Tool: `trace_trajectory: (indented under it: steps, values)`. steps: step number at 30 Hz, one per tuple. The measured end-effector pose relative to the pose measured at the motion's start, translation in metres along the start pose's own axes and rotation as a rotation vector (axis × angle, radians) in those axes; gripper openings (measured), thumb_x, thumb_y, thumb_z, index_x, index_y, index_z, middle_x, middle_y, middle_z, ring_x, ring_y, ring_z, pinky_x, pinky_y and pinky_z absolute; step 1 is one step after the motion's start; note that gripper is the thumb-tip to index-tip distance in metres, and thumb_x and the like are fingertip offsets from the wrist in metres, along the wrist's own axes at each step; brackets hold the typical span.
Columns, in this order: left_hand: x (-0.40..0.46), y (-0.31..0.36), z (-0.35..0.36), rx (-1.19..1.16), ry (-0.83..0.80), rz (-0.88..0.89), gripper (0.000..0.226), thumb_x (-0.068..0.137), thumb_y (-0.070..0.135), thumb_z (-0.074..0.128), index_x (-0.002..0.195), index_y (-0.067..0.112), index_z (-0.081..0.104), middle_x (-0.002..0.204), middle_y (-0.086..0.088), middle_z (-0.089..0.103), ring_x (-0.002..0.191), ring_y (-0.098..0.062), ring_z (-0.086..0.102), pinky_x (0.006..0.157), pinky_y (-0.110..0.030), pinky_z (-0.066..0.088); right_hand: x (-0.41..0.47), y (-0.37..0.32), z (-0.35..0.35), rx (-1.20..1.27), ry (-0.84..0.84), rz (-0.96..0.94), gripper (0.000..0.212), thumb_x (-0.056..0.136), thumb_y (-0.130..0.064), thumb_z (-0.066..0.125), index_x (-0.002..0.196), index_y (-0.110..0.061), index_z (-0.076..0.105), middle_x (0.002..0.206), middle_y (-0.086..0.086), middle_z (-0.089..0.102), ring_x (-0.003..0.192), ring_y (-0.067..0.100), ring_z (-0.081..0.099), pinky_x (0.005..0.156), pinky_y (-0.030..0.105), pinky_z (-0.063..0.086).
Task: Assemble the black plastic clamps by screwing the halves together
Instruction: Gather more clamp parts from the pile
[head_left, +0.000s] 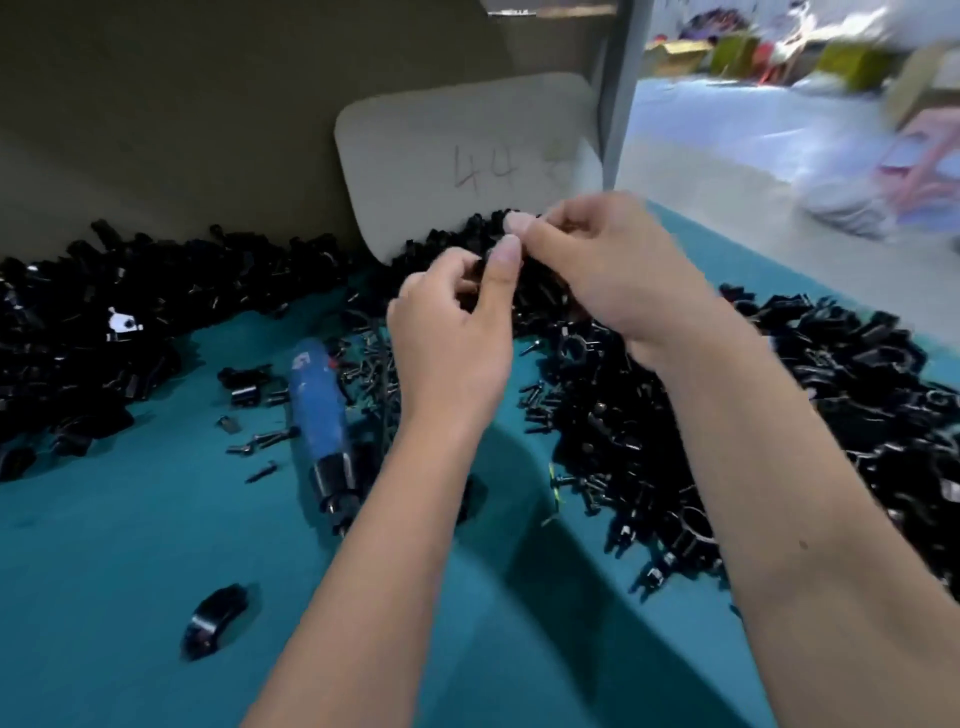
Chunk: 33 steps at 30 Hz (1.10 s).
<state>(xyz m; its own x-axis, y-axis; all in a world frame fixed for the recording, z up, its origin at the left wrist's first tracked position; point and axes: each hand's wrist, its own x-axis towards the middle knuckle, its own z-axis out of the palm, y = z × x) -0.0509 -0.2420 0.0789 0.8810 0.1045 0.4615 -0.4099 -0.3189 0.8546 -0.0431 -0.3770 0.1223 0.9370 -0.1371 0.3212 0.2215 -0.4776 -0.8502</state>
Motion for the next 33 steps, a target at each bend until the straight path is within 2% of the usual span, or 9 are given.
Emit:
trace_trajectory:
  steps: [2, 5, 8, 11, 16, 20, 23, 25, 33]
  values:
    - [-0.001, 0.013, 0.023, 0.13, -0.123, 0.039, 0.053, 0.106, 0.058, 0.04, 0.063, 0.027, 0.05, 0.065, 0.004, 0.038, 0.087, -0.047, 0.057, 0.074, -0.048, 0.042, 0.003, 0.011, -0.045, -0.184, 0.062, 0.052, 0.055, 0.088, -0.054, 0.075, 0.086, 0.001, 0.068, 0.063, 0.003, 0.052, 0.055, 0.016, 0.047, 0.058, 0.028, 0.038]
    - [-0.002, 0.015, 0.049, 0.142, -0.15, -0.022, 0.057, 0.107, 0.057, 0.035, 0.085, 0.016, 0.068, 0.071, 0.0, 0.048, 0.09, -0.038, 0.06, 0.088, -0.048, 0.05, 0.007, 0.021, -0.095, -0.482, 0.072, 0.171, 0.05, 0.084, -0.055, 0.079, 0.083, -0.005, 0.073, 0.07, 0.009, 0.067, 0.067, 0.026, 0.06, 0.062, 0.031, 0.041]
    - [-0.001, 0.0, 0.064, 0.122, -0.109, -0.14, 0.043, 0.106, 0.043, 0.046, 0.082, 0.013, 0.066, 0.068, 0.004, 0.055, 0.074, -0.023, 0.056, 0.075, -0.04, 0.048, 0.011, 0.029, -0.109, -0.69, 0.025, 0.27, 0.039, 0.087, -0.047, 0.079, 0.092, -0.009, 0.077, 0.078, 0.011, 0.067, 0.085, 0.034, 0.063, 0.074, 0.032, 0.042]
    - [-0.003, -0.017, 0.069, 0.21, -0.163, -0.284, 0.018, 0.096, 0.016, 0.051, 0.083, 0.022, 0.062, 0.083, 0.005, 0.064, 0.081, -0.021, 0.062, 0.072, -0.038, 0.052, 0.019, 0.036, -0.093, -0.685, 0.068, 0.24, 0.03, 0.091, -0.039, 0.075, 0.093, -0.008, 0.076, 0.081, 0.01, 0.066, 0.087, 0.033, 0.061, 0.075, 0.031, 0.04]
    - [0.001, -0.04, 0.061, 0.504, -0.195, -0.205, 0.026, 0.085, 0.001, 0.053, 0.103, 0.017, 0.066, 0.112, -0.009, 0.059, 0.107, -0.03, 0.056, 0.086, -0.037, 0.046, 0.059, 0.05, -0.022, -0.808, -0.188, 0.166, 0.018, 0.092, -0.016, 0.062, 0.103, -0.01, 0.075, 0.106, 0.014, 0.073, 0.098, 0.035, 0.067, 0.087, 0.038, 0.058]
    - [0.022, -0.055, 0.049, 0.712, -0.148, -0.142, 0.028, 0.087, 0.004, 0.057, 0.113, 0.012, 0.065, 0.118, -0.014, 0.057, 0.118, -0.035, 0.046, 0.096, -0.04, 0.046, 0.086, 0.058, 0.029, -0.902, -0.383, 0.098, 0.039, 0.086, 0.0, 0.054, 0.117, -0.014, 0.072, 0.118, 0.013, 0.07, 0.109, 0.035, 0.065, 0.096, 0.043, 0.058]
    - [0.038, -0.062, 0.044, 0.757, -0.145, -0.172, 0.027, 0.089, 0.007, 0.06, 0.116, 0.011, 0.063, 0.121, -0.015, 0.056, 0.122, -0.036, 0.044, 0.096, -0.039, 0.044, 0.102, 0.065, 0.056, -0.997, -0.484, -0.026, 0.059, 0.089, -0.002, 0.059, 0.142, -0.029, 0.058, 0.138, 0.01, 0.055, 0.135, 0.036, 0.045, 0.109, 0.051, 0.046]
    - [0.046, -0.064, 0.043, 0.761, -0.163, -0.184, 0.031, 0.089, 0.008, 0.059, 0.12, 0.011, 0.062, 0.123, -0.015, 0.056, 0.124, -0.037, 0.043, 0.099, -0.04, 0.044, 0.107, 0.071, 0.067, -1.017, -0.478, -0.067, 0.058, 0.091, -0.002, 0.062, 0.142, -0.031, 0.059, 0.14, 0.009, 0.046, 0.135, 0.036, 0.042, 0.107, 0.052, 0.046]
    - [0.053, -0.067, 0.034, 0.681, -0.199, -0.178, 0.029, 0.088, 0.007, 0.057, 0.116, 0.012, 0.062, 0.122, -0.013, 0.057, 0.123, -0.034, 0.043, 0.101, -0.042, 0.045, 0.121, 0.075, 0.081, -1.098, -0.409, -0.139, 0.031, 0.092, -0.013, 0.076, 0.118, -0.019, 0.062, 0.126, 0.015, 0.052, 0.114, 0.04, 0.06, 0.086, 0.045, 0.053]
